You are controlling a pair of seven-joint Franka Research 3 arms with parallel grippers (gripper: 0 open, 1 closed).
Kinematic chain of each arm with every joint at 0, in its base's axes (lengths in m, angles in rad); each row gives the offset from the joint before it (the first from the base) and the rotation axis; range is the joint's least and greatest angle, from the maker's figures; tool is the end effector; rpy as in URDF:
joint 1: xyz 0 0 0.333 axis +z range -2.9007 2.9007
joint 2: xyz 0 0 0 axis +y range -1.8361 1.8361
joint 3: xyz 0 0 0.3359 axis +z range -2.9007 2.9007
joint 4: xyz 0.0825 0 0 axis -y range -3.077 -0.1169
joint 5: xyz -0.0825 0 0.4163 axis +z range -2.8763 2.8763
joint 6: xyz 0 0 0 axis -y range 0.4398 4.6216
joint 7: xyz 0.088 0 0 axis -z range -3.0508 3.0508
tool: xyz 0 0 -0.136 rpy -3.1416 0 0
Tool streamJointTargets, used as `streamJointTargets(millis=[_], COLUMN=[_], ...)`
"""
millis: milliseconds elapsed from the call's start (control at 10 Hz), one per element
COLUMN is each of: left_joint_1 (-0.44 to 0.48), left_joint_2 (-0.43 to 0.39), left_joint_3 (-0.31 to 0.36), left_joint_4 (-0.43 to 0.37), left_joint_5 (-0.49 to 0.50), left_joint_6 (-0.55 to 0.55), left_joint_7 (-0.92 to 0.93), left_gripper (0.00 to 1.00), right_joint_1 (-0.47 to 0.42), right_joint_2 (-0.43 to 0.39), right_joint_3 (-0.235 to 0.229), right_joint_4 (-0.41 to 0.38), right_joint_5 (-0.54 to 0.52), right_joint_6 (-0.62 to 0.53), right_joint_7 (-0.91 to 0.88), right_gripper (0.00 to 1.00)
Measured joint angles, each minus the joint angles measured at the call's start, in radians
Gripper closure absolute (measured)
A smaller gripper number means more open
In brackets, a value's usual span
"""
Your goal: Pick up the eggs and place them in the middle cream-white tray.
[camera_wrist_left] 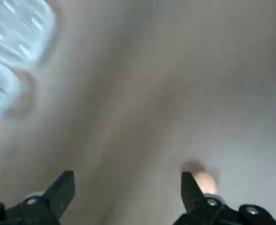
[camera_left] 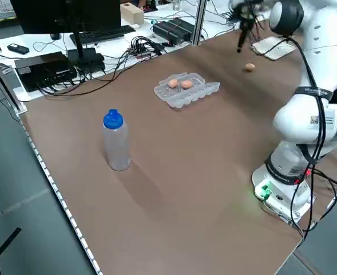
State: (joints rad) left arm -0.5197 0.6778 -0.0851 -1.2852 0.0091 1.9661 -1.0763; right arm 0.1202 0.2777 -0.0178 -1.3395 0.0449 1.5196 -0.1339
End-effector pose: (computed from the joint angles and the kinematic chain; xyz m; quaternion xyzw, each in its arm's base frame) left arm 0.6497 -0.4308 0.3257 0.9703 0.2410 -0.0149 0.0170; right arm 0.6611 0.0758 0.5527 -0.9916 -0.1180 0.0484 0.0208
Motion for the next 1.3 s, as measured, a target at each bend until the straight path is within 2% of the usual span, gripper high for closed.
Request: streamJointTargets(millis=[300,500,700,1000,1300], left_joint_1=[0.178,0.306,0.421,0.456,0.445], left_joint_2=[-0.061,-0.064,-0.068,-0.065,-0.062], left_joint_3=[0.000,-0.002,-0.008,-0.015,-0.025], left_joint_4=[-0.135,-0.173,-0.194,-0.319,-0.405], left_joint_5=[0.083,0.101,0.101,0.101,0.071], left_joint_6=[0.007,0.038,0.050,0.224,0.331], left_joint_7=[0.040,0.056,0.076,0.071,0.054], left_gripper=[0.00,0.08,0.15,0.15,0.15], right_joint_1=[0.181,0.307,0.385,0.458,0.472], right_joint_2=[0.107,0.193,0.280,0.412,0.469], right_joint_3=[0.006,0.007,0.006,0.004,0.003], right_joint_4=[-0.014,-0.018,-0.021,-0.023,-0.022], right_joint_5=[0.070,0.072,0.072,0.071,0.071], right_joint_6=[0.081,0.190,0.312,0.499,0.567], right_joint_7=[0.002,0.047,0.138,0.186,0.197], right_gripper=[0.00,0.00,0.00,0.00,0.00])
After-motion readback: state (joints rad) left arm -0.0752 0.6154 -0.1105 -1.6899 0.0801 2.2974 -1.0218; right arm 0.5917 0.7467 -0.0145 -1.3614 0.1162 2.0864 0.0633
